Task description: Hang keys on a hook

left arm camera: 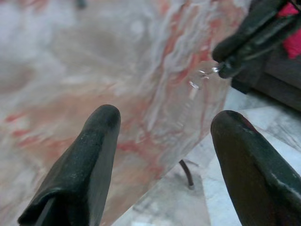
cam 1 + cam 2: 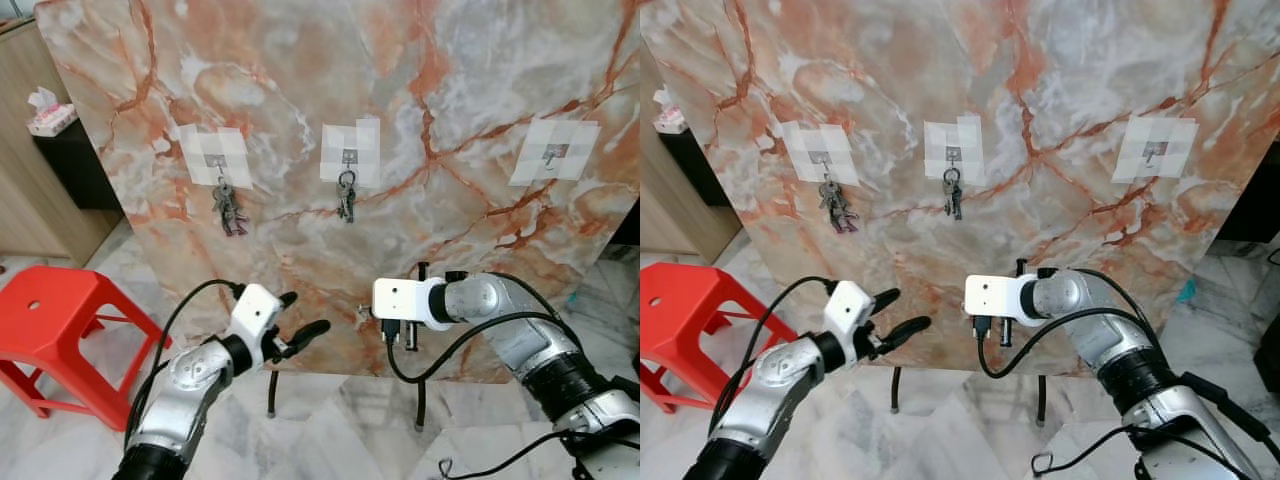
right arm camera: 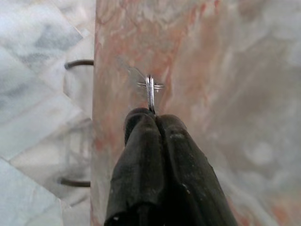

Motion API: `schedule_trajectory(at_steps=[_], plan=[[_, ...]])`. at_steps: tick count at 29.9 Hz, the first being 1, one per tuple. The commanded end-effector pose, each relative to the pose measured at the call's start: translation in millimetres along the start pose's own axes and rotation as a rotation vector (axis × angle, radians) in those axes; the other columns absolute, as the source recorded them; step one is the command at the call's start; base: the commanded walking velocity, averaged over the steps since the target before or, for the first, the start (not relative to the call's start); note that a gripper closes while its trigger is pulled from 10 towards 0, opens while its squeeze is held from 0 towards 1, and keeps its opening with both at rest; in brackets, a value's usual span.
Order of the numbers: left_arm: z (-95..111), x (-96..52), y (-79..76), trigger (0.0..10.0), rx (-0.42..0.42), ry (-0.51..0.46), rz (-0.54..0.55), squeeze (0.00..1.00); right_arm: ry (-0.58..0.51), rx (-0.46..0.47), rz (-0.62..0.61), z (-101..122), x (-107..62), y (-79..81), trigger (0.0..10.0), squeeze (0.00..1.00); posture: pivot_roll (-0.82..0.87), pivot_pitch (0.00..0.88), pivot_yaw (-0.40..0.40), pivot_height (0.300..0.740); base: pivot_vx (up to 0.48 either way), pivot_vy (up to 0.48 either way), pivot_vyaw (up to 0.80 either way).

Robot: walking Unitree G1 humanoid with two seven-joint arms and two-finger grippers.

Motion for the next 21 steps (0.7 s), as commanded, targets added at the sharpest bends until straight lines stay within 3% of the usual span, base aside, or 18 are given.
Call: schedule_trajectory(at_steps=[1,5,8,10,15,21], plan=[[3.9,8.7,-6.5,10.0,0.012,0.001,-0.056,0.00,-0.010,-0.026,-0.027,9.6,-8.4,-8.5,10.0,0.00,0.16,0.003,0.064,0.740,0.000,0.000,0.00],[11.7,18.6,-9.7,10.0,0.017,-0.025,-0.072,0.00,-0.005,0.013,-0.074,5.3,-11.0,-15.1,10.0,0.00,0.15,0.000,0.061,0.740,0.000,0.000,0.00],[12.6,19.5,-8.9,10.0,0.009,-0.031,-0.062,0.00,-0.035,0.057,-0.054,3.8,-9.3,-8.2,10.0,0.00,0.15,0.000,0.057,0.740,0.000,0.000,0.00],[9.9,15.7,-8.8,10.0,0.008,-0.026,-0.055,0.00,-0.070,0.114,-0.063,4.6,-6.6,-4.3,10.0,0.00,0.15,0.000,0.049,0.740,0.000,0.000,0.00],[-0.5,5.2,-4.6,10.0,0.010,0.007,-0.026,0.00,-0.032,0.153,-0.063,-9.2,-2.4,3.6,10.0,0.00,0.15,0.000,0.030,0.740,0.000,0.000,0.00],[-4.6,-2.4,1.9,10.0,0.014,0.020,0.019,0.00,-0.064,0.221,-0.092,-9.4,-0.5,3.8,10.0,0.00,0.16,0.000,-0.001,0.740,0.000,0.000,0.00]])
Point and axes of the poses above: a point about 5 cm out from each wrist's last joint towards the gripper, its own x axis pointing out of the wrist towards the gripper, its own z axis along the axis of the wrist's last joint, y = z × x, the point moved 4 cm from there along x, pointing out of the wrist towards the gripper, and after that the axes turned 14 degrees about x, right-handed, at the moved point
